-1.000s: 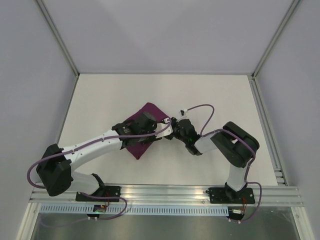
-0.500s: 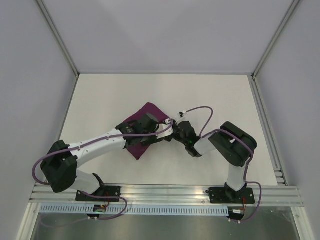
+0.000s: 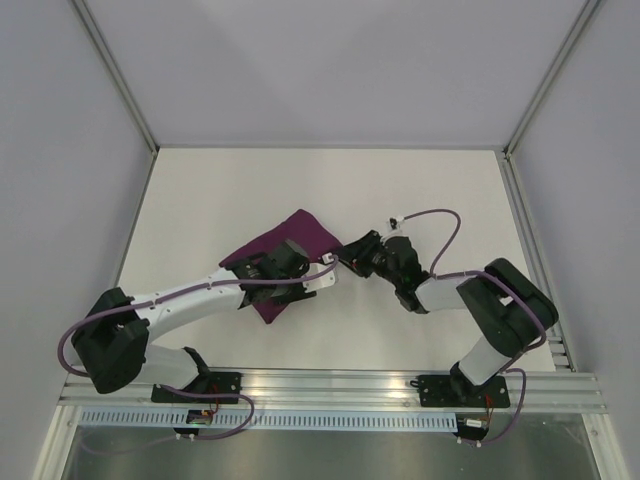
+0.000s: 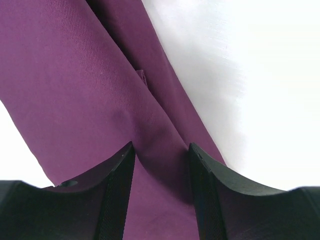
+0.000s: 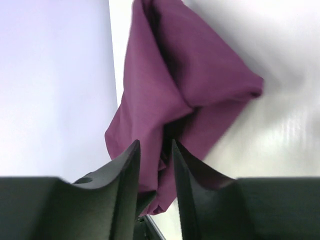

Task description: Prepare the surgical pack

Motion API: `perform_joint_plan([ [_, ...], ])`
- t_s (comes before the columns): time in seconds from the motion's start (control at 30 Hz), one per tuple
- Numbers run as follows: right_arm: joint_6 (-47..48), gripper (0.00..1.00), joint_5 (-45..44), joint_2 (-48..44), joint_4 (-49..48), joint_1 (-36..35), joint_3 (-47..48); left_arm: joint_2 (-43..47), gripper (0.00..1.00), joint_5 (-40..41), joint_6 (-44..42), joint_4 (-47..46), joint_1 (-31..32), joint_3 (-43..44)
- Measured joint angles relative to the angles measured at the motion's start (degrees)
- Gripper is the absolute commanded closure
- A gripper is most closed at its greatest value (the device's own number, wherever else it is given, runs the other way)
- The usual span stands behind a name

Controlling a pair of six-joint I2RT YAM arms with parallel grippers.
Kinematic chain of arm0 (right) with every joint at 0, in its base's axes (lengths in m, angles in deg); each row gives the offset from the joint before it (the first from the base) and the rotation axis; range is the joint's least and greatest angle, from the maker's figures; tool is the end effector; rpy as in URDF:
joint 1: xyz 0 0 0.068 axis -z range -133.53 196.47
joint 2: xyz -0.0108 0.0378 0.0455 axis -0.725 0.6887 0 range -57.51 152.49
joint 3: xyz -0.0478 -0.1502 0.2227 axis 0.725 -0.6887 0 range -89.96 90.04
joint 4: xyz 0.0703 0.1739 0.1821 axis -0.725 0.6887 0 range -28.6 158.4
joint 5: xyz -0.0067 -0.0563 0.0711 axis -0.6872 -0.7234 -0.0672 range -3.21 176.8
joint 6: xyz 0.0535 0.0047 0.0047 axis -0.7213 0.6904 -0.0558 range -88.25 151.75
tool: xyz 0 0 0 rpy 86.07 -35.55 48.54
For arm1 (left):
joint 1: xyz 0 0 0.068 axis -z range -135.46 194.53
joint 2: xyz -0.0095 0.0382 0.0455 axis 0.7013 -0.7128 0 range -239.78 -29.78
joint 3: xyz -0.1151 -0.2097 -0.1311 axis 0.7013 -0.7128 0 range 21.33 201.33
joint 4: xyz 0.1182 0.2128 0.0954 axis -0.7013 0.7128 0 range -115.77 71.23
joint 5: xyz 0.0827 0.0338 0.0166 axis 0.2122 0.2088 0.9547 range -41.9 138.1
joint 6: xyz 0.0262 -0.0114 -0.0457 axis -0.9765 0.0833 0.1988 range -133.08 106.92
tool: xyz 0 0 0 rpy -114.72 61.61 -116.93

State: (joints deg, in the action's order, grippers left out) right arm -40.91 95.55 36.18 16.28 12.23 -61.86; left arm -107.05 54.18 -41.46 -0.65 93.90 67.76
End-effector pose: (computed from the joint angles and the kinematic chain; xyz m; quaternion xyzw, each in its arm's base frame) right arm 0.2410 0.1705 0.1406 0.2284 0.7878 0.4941 0.2882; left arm 0.1750 -0.1980 0.2063 0.5872 0.7532 -0.0033 0.2966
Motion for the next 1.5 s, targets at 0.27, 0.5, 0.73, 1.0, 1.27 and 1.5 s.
perform_joint_plan([
  [0.27, 4.1, 0.54, 0.8, 1.5, 9.7, -0.1, 10.3, 0.5, 0.44, -1.1, 0.0, 0.7, 0.0, 0.0],
  [0.5, 4.0, 0.91, -0.4, 3.6, 15.2, -0.1, 11.0, 2.8, 0.47, -2.3, -0.1, 2.0, -0.2, -1.0],
  [0.73, 3.9, 1.00, -1.1, 3.4, 16.1, 0.0, 10.1, 5.7, 0.49, -4.9, -0.5, 2.1, -1.7, -3.7],
  [1.0, 3.5, 0.91, -1.8, -0.3, 13.6, 0.1, 3.3, 12.1, 0.41, -8.6, -1.6, 7.4, -3.0, -4.9],
  [1.27, 9.6, 0.49, -3.7, -11.4, 25.3, 0.9, 0.8, 19.4, 0.30, -14.9, -3.0, 17.7, -4.5, -4.4],
  [1.5, 24.7, 0.39, -7.8, -27.2, 46.7, 2.3, 7.9, 23.9, 0.26, -14.5, -1.0, 22.0, -13.2, 1.3],
])
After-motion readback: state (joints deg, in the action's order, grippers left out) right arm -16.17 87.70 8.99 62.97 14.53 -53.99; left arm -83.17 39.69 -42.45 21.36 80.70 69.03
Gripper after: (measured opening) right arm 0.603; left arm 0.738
